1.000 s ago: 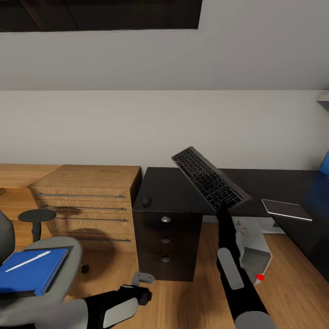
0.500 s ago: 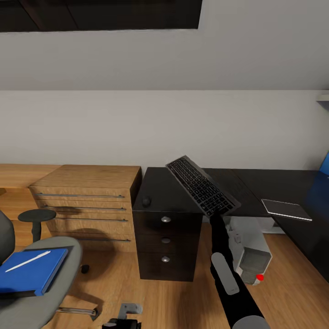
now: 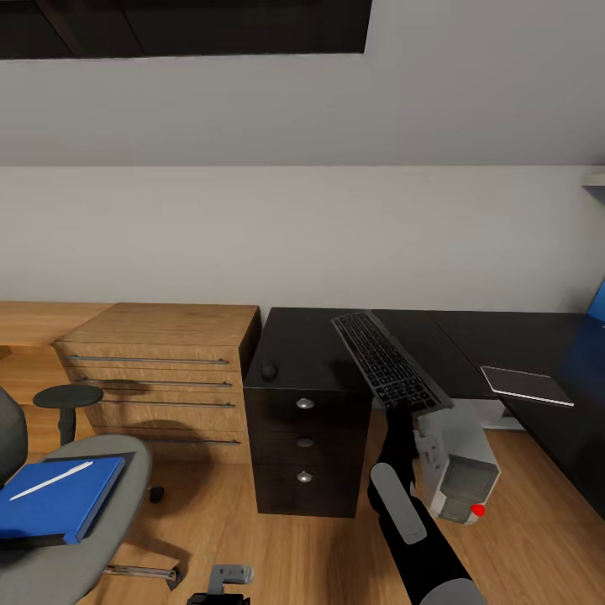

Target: In the bedroom, organize the workspace by keeping the computer under the desk, ensuring the monitor is on the desk, placing the keyboard on the desk next to the monitor, placing the mouse on the desk next to the keyboard, moving the folder from the swivel chair onto the desk next to the mouse, stacking the notebook on top of the folder with the pen on top of the notebook, and positioning the swivel chair next to the desk.

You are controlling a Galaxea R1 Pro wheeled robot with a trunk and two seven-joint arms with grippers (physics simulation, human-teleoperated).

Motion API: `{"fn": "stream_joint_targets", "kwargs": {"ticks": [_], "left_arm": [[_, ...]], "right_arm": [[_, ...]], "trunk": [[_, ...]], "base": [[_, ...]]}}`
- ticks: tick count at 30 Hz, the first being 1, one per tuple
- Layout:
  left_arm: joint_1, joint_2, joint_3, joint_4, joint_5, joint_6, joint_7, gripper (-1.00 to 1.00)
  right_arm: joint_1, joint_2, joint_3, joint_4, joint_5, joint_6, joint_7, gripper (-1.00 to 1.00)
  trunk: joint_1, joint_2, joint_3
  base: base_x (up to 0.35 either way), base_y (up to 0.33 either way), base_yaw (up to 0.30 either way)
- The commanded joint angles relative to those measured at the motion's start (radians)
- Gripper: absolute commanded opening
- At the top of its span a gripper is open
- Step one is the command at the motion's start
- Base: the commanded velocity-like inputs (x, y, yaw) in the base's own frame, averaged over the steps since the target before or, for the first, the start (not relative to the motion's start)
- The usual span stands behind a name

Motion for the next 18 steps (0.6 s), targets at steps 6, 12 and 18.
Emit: {"fn": "stream_joint_targets", "kwargs": {"ticks": [6, 12, 18], "left_arm": [[-0.001, 0.001, -0.008, 0.009, 0.009, -0.005, 0.007, 1.00], [-0.001, 0.000, -0.010, 0.018, 0.009, -0.005, 0.006, 1.00], [-0.001, 0.000, -0.010, 0.019, 0.008, -0.006, 0.006, 1.00]], "right_arm": [[-0.001, 0.000, 0.041, 0.000, 0.001, -0.022, -0.002, -1.00], [-0.001, 0.000, 0.077, 0.004, 0.001, -0.022, 0.014, -1.00], [-0.001, 0.000, 0.081, 0.007, 0.001, -0.022, 0.017, -1.00]], "trunk": [[0.000, -0.001, -0.001], [0.000, -0.001, -0.001], [0.000, -0.001, -0.001]], "base": [[0.000, 0.000, 0.000], [0.000, 0.000, 0.000], [0.000, 0.000, 0.000]]}}
